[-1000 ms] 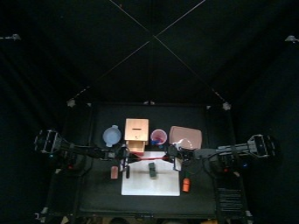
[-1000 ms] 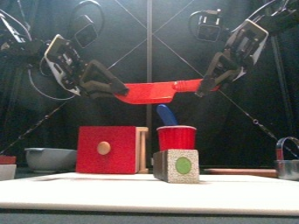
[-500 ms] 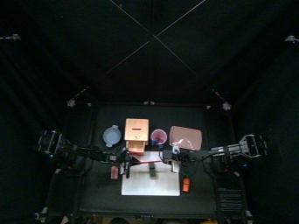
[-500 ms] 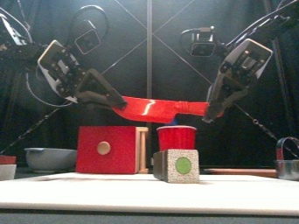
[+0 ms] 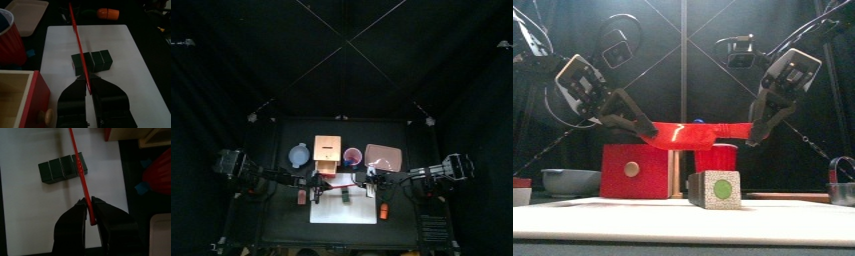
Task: Place sushi on board then cut the sushi with the knife then place the pieces on the plate
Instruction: Cut the sushi into 4 pieces
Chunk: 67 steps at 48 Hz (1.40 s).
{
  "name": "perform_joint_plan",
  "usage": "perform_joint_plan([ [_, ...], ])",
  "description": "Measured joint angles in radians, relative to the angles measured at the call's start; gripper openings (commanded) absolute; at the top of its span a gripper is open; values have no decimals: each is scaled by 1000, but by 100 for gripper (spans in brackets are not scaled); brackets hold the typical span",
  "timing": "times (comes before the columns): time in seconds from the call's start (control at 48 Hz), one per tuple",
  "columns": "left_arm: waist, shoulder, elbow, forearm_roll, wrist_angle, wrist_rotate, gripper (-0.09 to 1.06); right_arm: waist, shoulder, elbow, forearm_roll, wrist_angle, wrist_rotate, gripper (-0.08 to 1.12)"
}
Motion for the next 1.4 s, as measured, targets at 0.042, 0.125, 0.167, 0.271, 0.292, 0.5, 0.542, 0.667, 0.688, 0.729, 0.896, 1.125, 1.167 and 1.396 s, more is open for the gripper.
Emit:
perform_joint_plan([
  [0.042, 0, 2, 0, -2, 0, 0, 39, 2, 2, -2, -3, 9, -2, 50],
  [0.125, 0, 8, 0, -2, 0, 0, 39, 0, 3, -2, -8, 18, -5, 50],
  [0.167, -2, 14, -2, -2, -2, 0, 38, 0, 2, -2, -12, 20, -6, 50],
  [0.271, -6, 38, -12, -2, -2, 2, 37, 0, 3, 3, -23, 21, -8, 49],
  [0.292, -6, 48, -17, -2, -2, 0, 37, 0, 3, 6, -25, 23, -8, 48],
  [0.5, -5, 84, -41, 0, -2, 2, 33, 9, 3, 26, -28, 23, -8, 36],
  [0.542, -5, 84, -43, 0, -2, 0, 33, 14, 3, 29, -28, 21, -9, 36],
  [0.667, -5, 103, -55, -2, -3, 2, 33, 18, 3, 49, -40, 20, -9, 36],
  [0.688, -5, 110, -61, -3, -3, 2, 33, 18, 3, 51, -43, 20, -9, 36],
  [0.729, -6, 126, -69, -5, -3, 0, 33, 17, 3, 54, -48, 20, -11, 36],
  [0.896, -5, 150, -86, -5, 5, 0, 33, 25, 3, 61, -52, 20, -9, 36],
  [1.125, -18, 152, -109, -5, 51, 0, 32, 28, 2, 67, -52, 20, -9, 36],
  [1.167, -18, 152, -110, -5, 57, 0, 32, 29, 3, 67, -52, 20, -9, 36],
  [1.396, -18, 152, -114, -5, 66, 0, 32, 29, 3, 67, -75, 20, -9, 36],
])
